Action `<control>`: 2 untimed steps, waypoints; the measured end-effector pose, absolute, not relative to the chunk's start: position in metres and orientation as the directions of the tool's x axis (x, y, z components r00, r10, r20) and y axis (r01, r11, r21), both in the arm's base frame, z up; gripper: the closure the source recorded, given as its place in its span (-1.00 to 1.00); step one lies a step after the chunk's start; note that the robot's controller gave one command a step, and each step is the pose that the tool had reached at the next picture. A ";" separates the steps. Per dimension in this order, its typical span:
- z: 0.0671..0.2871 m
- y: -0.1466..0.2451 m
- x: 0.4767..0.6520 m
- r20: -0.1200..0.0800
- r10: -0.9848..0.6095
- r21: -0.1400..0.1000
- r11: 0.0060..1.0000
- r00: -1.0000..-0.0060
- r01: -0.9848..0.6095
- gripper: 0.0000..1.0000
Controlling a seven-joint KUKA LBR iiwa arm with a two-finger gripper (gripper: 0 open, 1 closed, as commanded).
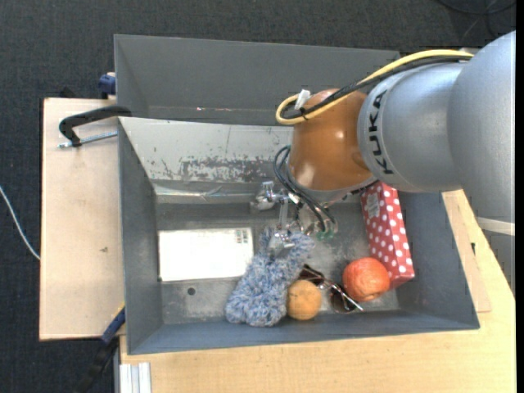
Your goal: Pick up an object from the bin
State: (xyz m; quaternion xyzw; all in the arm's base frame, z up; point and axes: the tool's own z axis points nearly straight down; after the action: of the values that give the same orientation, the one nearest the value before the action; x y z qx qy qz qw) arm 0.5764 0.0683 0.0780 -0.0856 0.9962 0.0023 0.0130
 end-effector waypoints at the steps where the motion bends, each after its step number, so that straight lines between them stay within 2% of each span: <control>1: 0.078 0.068 0.576 -0.026 -0.170 0.003 0.985 -0.985 -0.170 -1.00; 2: 0.078 0.068 0.576 -0.026 -0.172 0.003 0.985 -0.985 -0.172 -1.00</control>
Offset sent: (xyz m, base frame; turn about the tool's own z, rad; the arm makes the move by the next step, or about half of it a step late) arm -0.0855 0.0558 0.0419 -0.3729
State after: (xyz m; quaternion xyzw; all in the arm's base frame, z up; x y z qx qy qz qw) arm 0.5759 0.0683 0.0781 -0.0862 0.9962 0.0024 0.0126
